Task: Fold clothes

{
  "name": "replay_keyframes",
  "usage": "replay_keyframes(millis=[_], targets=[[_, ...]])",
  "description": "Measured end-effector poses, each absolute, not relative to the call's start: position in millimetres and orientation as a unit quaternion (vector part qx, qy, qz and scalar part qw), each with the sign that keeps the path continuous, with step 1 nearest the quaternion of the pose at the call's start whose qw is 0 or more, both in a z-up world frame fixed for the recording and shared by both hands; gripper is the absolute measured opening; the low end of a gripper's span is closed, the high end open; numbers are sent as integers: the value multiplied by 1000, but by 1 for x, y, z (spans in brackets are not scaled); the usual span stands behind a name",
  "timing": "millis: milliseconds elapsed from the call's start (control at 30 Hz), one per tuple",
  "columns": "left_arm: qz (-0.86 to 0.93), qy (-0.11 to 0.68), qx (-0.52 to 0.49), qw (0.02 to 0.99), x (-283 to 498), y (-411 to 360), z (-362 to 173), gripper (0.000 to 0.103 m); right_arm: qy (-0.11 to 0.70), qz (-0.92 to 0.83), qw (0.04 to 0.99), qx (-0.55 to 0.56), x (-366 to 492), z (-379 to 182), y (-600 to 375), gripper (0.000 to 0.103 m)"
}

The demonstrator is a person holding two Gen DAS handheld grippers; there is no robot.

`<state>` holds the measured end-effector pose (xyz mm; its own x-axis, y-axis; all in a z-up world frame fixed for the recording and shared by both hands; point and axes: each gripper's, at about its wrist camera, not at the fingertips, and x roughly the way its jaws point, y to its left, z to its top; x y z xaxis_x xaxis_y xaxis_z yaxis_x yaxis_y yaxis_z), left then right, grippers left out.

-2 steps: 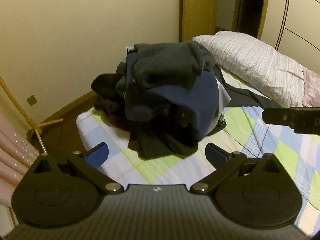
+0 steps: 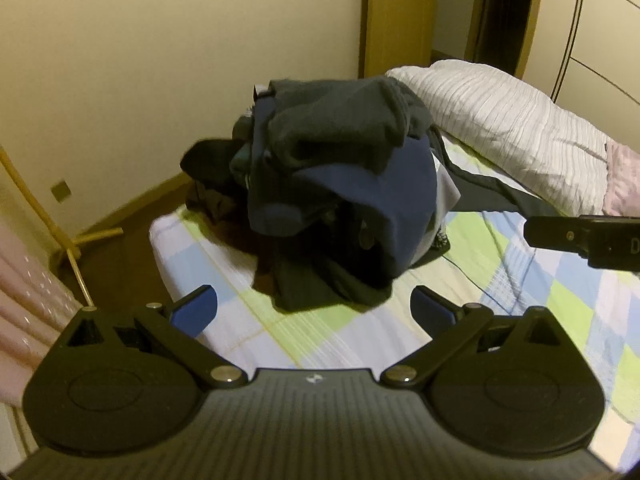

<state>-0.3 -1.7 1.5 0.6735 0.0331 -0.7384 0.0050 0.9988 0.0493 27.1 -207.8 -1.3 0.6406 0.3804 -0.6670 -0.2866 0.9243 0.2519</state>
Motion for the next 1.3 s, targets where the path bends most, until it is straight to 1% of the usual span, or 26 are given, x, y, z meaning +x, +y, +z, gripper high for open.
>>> replay_keyframes(millis=[200,367,1300], targets=[[-6,407,19,913,-8,-2,-11,101,381,182,905,59,28,1,-208,81],[-8,426,12,905,0,-2,-4,101,381,181,905,62,27,-2,-208,81],[-17,432,21,902,1,-12,-4,101,390,183,901,60,33,-6,-210,81]])
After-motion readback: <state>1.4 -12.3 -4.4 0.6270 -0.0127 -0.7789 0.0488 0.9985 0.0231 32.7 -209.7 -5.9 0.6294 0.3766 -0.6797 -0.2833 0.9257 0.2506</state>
